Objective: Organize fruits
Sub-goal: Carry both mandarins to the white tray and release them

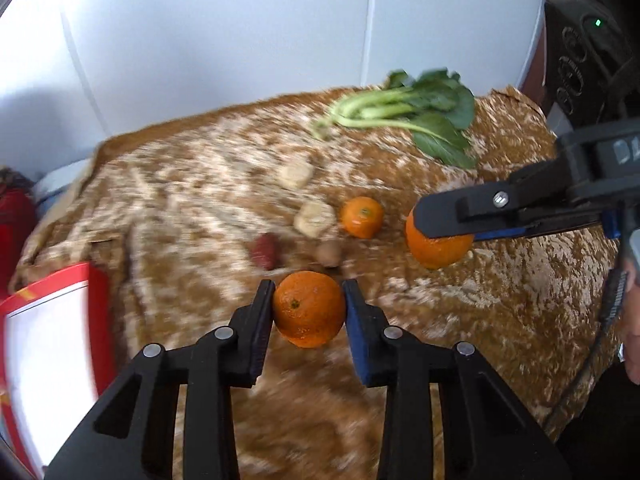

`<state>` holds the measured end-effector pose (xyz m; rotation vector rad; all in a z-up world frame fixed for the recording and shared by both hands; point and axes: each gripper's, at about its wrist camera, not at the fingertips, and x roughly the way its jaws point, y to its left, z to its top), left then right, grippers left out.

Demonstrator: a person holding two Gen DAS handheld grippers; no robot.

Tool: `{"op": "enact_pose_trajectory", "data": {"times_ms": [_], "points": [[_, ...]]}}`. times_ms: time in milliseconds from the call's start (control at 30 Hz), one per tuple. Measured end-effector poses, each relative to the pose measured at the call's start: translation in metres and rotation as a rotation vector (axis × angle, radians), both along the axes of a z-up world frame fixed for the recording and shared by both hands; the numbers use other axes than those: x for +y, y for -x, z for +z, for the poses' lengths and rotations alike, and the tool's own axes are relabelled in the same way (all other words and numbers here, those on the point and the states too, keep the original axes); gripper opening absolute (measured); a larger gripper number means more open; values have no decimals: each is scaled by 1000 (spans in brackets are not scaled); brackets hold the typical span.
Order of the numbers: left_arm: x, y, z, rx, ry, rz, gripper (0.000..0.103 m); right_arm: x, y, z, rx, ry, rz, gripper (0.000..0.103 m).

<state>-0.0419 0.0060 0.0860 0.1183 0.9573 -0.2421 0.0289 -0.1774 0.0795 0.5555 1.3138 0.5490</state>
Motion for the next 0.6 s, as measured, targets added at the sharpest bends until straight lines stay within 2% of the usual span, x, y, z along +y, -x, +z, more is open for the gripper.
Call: {"op": "enact_pose_trajectory", "data": {"times_ms": [167, 300, 467, 600], "points": [[67, 32, 32, -73, 7, 151, 32, 59, 16, 10, -59, -43, 120, 36], [131, 59, 41, -90, 11, 314, 32, 120, 33, 14, -92, -79, 235, 35], [188, 95, 29, -48, -13, 459, 32, 190, 67, 19, -137, -130, 381, 35], [207, 101, 11, 24, -35, 491, 32, 234, 92, 10, -135, -116, 462, 35]]}}
